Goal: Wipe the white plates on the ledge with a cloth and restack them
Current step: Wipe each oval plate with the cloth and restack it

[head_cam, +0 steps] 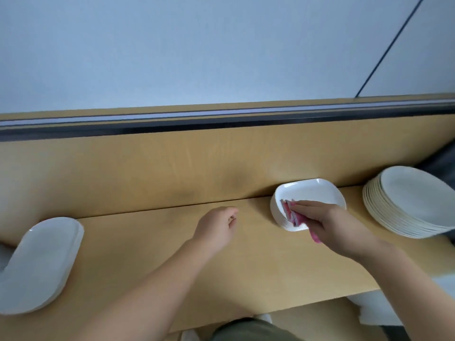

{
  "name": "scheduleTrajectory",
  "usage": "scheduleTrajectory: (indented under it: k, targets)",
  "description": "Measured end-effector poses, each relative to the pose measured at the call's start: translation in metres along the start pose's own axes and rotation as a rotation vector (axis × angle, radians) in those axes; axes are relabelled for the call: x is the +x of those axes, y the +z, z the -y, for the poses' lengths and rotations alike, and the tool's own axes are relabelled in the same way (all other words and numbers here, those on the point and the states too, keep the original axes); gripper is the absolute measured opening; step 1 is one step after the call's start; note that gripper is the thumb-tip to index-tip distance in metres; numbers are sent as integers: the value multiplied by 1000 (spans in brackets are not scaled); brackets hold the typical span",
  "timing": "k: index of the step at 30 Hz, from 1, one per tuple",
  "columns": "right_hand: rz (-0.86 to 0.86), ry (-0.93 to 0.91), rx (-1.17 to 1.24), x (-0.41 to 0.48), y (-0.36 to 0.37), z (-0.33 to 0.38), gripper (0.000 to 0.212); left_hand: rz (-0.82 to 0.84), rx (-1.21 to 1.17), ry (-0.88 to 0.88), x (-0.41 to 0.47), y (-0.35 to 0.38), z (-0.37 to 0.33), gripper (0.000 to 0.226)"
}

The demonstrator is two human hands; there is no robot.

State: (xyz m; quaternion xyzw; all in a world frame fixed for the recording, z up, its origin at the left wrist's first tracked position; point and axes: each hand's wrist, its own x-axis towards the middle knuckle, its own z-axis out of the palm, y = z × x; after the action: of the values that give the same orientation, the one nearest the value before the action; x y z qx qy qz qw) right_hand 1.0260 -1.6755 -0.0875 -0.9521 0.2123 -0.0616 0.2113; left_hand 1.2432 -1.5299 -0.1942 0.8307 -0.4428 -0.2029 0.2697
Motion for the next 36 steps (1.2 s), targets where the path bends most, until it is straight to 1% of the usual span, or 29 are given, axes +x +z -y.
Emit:
scheduleTrajectory:
  k: [5,7,11,13,16,23,26,32,34,36]
  targets:
    - [-42,111,64,-33,-27,-55,16,91,-32,14,39,46,-62,34]
    - [-49,145,101,-40,-35,-70,14,85,-39,-17,52,59,-77,33]
    - [-39,162,148,-43,-45,-97,15,77,23,-126,76,78,-92,29]
    - [-35,154,163,-42,-47,-107,16,77,52,-164,84,86,-94,21]
    - [-35,127,155,-38,-47,-119,16,78,65,-221,90,93,-96,17]
    - [5,72,128,-27,-51,-137,27,18,-110,-360,97,94,-99,7]
    - [-5,51,113,-26,-53,-139,27,-10,-180,-404,96,84,-98,8]
    - [-41,8,112,-13,-54,-129,29,-54,-276,-424,78,60,-75,11]
    - [-28,-9,118,-7,-52,-122,26,-72,-309,-434,67,50,-63,13]
    - [-13,-33,120,0,-47,-111,28,-85,-336,-450,54,40,-51,14]
